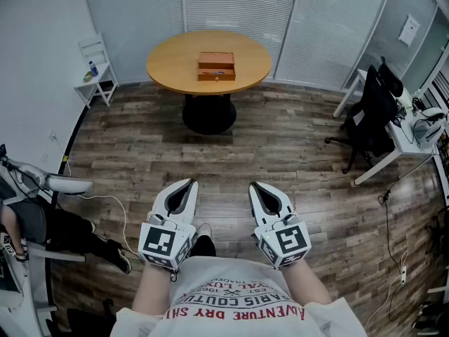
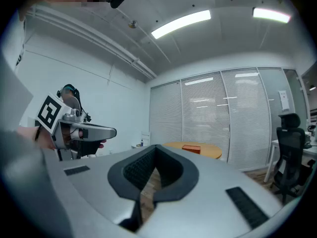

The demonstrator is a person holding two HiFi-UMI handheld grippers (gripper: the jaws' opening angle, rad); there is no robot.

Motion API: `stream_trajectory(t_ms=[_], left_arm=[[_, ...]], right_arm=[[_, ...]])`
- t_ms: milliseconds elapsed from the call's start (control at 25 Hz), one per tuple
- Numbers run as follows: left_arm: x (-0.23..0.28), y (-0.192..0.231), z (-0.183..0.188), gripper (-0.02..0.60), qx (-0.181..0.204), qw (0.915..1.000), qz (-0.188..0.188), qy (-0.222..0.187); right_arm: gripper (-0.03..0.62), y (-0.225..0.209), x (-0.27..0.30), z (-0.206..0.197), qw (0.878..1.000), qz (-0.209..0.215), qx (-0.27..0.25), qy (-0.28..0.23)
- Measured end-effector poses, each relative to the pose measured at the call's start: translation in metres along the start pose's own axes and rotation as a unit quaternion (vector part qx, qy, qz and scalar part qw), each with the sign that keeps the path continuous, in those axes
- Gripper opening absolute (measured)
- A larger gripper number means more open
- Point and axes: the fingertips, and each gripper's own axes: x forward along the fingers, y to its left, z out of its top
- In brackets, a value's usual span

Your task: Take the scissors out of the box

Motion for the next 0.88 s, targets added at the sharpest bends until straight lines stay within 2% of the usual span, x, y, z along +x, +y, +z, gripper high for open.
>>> stream_trajectory(t_ms=[240, 440, 600, 880], left_arm=[[0.01, -0.002, -0.006, 0.008, 0.003, 0.9999, -0.011, 0.011], [0.018, 0.003, -0.009, 0.008, -0.026, 0.9991, -0.032, 0.005], [0.03, 0.017, -0.019, 0.008, -0.023, 0.9993, -0.027, 0.015], [0.069, 0.062, -0.044, 0.008, -0.039, 0.9975, -0.046, 0.036]], right_arm=[[0.006, -0.005, 0.006, -0.003, 1.0, 0.001, 0.003, 0.005], [0.008, -0.015, 0.018, -0.007, 1.0, -0.022, 0.013, 0.008], [0.008, -0.017, 0.036, -0.015, 0.999, -0.021, 0.019, 0.016], [0.008, -0.029, 0.097, -0.038, 0.997, -0.036, 0.031, 0.056]])
